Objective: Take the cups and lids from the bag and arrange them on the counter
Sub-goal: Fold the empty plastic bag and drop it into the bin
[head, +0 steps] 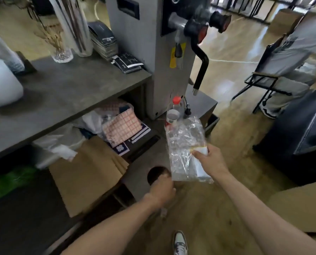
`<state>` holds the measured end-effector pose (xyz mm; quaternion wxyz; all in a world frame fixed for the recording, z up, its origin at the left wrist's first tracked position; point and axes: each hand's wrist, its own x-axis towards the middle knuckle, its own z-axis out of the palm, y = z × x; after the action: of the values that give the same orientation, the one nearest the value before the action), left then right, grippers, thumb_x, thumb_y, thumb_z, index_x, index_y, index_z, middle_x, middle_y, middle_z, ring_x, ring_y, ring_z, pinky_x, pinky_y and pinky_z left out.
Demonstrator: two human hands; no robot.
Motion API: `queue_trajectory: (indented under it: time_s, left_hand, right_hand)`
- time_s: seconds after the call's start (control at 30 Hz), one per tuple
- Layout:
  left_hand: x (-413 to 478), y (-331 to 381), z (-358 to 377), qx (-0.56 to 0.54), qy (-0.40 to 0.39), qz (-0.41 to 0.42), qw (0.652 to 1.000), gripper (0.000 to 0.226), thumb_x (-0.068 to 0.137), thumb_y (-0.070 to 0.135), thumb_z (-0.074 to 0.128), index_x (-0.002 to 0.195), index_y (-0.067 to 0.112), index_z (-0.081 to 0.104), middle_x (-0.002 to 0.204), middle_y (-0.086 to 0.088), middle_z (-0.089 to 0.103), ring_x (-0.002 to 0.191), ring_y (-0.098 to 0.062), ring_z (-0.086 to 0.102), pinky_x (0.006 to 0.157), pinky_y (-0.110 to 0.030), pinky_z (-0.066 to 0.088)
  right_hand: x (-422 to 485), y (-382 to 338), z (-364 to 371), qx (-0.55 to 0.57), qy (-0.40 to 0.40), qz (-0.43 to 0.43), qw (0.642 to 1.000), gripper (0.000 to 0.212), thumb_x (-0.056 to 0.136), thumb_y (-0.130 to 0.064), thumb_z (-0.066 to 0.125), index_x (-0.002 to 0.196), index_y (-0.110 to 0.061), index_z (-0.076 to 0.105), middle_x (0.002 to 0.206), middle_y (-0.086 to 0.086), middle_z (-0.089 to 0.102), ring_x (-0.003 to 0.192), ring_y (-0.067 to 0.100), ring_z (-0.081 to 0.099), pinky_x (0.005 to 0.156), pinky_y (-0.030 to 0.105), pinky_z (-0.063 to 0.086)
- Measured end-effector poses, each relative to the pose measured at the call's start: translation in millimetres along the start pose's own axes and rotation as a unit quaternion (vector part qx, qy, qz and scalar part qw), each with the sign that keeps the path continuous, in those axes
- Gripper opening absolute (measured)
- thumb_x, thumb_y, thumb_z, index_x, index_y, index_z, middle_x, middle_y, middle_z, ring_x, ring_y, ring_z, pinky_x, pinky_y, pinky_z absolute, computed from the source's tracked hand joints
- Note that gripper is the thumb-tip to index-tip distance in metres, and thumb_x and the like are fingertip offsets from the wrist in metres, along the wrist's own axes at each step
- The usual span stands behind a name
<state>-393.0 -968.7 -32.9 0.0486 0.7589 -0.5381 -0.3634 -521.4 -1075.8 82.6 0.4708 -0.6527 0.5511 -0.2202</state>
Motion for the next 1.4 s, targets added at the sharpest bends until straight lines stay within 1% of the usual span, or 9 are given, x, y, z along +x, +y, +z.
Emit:
queue_trajectory:
  time_s: [0.17, 0.3, 0.5, 0.83, 1.0, 1.13, 1.23, 1.3, 1.4]
  left_hand:
    - [57.2, 9.6, 41.2, 0.161, -0.035, -0.166, 0.972, 0.067, 0.100, 0.030, 0.041, 0.156, 0.001, 0.018, 0.160, -0.030, 0.012, 0.144, -0.047, 0.022, 0.113, -0.051, 0.028]
    - [81.3, -5.3, 69.9, 0.152, -0.049, -0.257, 0.953, 0.065, 0.100, 0.029, 0.032, 0.155, -0.003, 0.016, 0.161, -0.031, 0.003, 0.143, -0.044, 0.026, 0.115, -0.047, 0.028]
    - [85.0, 3.0, 70.2, 0.121, -0.059, -0.252, 0.958, 0.056, 0.099, 0.025, 0.042, 0.150, 0.003, 0.035, 0.161, -0.024, 0.012, 0.139, -0.042, 0.029, 0.112, -0.044, 0.029]
    - [25.2, 57.5, 135.7, 0.112, -0.067, -0.209, 0.969, 0.065, 0.100, 0.020, 0.045, 0.153, -0.006, 0.017, 0.162, -0.028, 0.003, 0.147, -0.048, 0.010, 0.117, -0.054, 0.022]
    - [16.6, 56.4, 133.4, 0.131, -0.058, -0.163, 0.976, 0.045, 0.099, 0.007, 0.043, 0.142, -0.006, 0.039, 0.151, -0.029, 0.029, 0.139, -0.045, 0.030, 0.114, -0.053, 0.026]
    - [13.3, 45.7, 135.9, 0.140, -0.028, -0.138, 0.980, 0.049, 0.092, 0.002, 0.053, 0.139, -0.005, 0.044, 0.146, -0.031, 0.036, 0.131, -0.046, 0.040, 0.101, -0.052, 0.041]
    - [7.8, 33.7, 140.4, 0.135, 0.021, -0.112, 0.984, 0.043, 0.066, 0.010, 0.077, 0.109, 0.012, 0.075, 0.110, -0.016, 0.070, 0.094, -0.032, 0.069, 0.064, -0.038, 0.057]
    - [5.0, 21.5, 147.2, 0.118, 0.044, -0.079, 0.989, 0.039, 0.047, 0.016, 0.088, 0.085, 0.020, 0.079, 0.084, -0.005, 0.073, 0.066, -0.022, 0.070, 0.043, -0.030, 0.052]
    - [0.3, 7.1, 157.3, 0.100, 0.082, -0.048, 0.990, 0.045, 0.040, 0.025, 0.094, 0.082, 0.023, 0.076, 0.070, 0.001, 0.068, 0.056, -0.017, 0.064, 0.038, -0.024, 0.048]
  right_hand:
    - [42.1, 21.7, 4.0, 0.012, -0.065, -0.013, 0.998, 0.022, 0.088, -0.011, 0.071, 0.076, -0.029, 0.064, 0.072, -0.011, 0.068, 0.066, 0.008, 0.063, 0.052, 0.011, 0.047]
    - [62.1, 41.4, 4.3, 0.014, -0.095, -0.010, 0.995, 0.016, 0.087, -0.014, 0.073, 0.084, -0.029, 0.070, 0.079, -0.009, 0.074, 0.077, 0.013, 0.071, 0.068, 0.029, 0.058]
    - [78.9, 56.8, 4.0, 0.040, -0.104, 0.013, 0.994, 0.009, 0.084, -0.017, 0.075, 0.088, -0.024, 0.074, 0.081, -0.002, 0.076, 0.073, 0.012, 0.066, 0.072, 0.034, 0.055]
    - [54.7, 44.7, 27.0, -0.005, -0.184, -0.038, 0.982, 0.014, 0.084, -0.014, 0.074, 0.080, -0.027, 0.071, 0.074, 0.004, 0.073, 0.063, 0.014, 0.064, 0.059, 0.032, 0.053]
    - [33.4, 68.6, 58.5, -0.154, -0.223, -0.156, 0.950, 0.030, 0.085, -0.020, 0.074, 0.070, -0.032, 0.051, 0.072, -0.010, 0.053, 0.059, 0.003, 0.048, 0.056, 0.011, 0.040]
    - [32.0, 86.3, 94.7, -0.204, -0.218, -0.142, 0.944, 0.019, 0.089, -0.014, 0.068, 0.100, -0.013, 0.053, 0.083, -0.002, 0.063, 0.070, 0.013, 0.057, 0.054, 0.013, 0.040]
    - [33.7, 94.1, 115.8, -0.270, -0.209, -0.125, 0.931, 0.030, 0.095, -0.011, 0.057, 0.120, -0.008, 0.039, 0.099, 0.010, 0.068, 0.085, 0.027, 0.068, 0.067, 0.031, 0.053]
    - [30.4, 99.8, 128.1, -0.383, -0.212, -0.166, 0.884, 0.036, 0.098, -0.010, 0.048, 0.131, -0.005, 0.034, 0.102, 0.012, 0.069, 0.090, 0.029, 0.069, 0.072, 0.038, 0.057]
    - [19.0, 106.8, 138.2, -0.531, -0.239, -0.209, 0.785, 0.049, 0.098, -0.006, 0.042, 0.144, 0.000, 0.025, 0.100, 0.010, 0.071, 0.088, 0.027, 0.071, 0.066, 0.034, 0.052]
